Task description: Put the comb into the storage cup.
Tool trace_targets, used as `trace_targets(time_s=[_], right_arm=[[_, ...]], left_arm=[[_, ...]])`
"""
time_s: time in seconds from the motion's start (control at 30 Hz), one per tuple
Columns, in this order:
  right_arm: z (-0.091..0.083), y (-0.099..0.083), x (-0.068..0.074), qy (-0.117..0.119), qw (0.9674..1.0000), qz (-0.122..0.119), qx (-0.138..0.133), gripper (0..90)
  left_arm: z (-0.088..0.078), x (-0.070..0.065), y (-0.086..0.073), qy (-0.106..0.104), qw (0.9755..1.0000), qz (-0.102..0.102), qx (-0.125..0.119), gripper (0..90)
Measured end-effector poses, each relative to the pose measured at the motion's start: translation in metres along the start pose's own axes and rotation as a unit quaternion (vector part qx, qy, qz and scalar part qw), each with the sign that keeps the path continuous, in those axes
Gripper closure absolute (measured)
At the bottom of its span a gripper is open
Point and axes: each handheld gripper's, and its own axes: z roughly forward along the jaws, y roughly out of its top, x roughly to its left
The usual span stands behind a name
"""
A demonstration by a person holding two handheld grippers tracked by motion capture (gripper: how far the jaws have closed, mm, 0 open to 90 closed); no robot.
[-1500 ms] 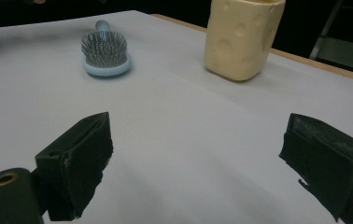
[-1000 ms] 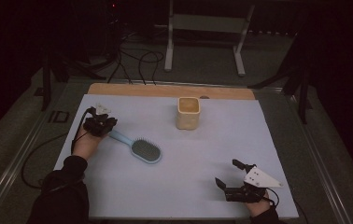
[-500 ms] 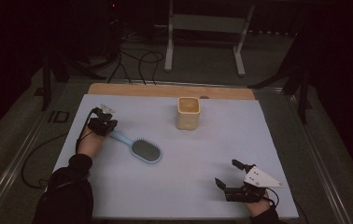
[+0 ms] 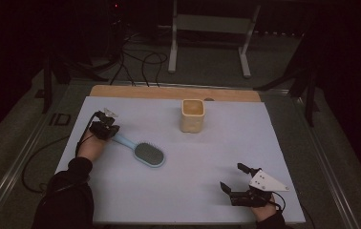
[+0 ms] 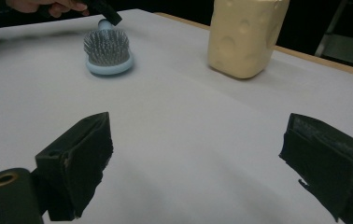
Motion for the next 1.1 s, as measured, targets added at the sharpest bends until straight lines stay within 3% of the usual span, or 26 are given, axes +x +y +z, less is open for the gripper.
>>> trace_targets(time_s=[0.53,1.1], right_arm=[[0.0,0.001,0.0,-0.002,1.0,0.0,-0.001,8.4],[-0.001,0.001,0.0,-0.003,1.0,0.001,-0.002,8.4]], left_arm=[[-0.017,-0.007,-0.025,-0.033,0.9988,0.027,0.025,90.0],[-0.039,-0.017,-0.057,-0.048,0.9971,0.043,0.041,90.0]])
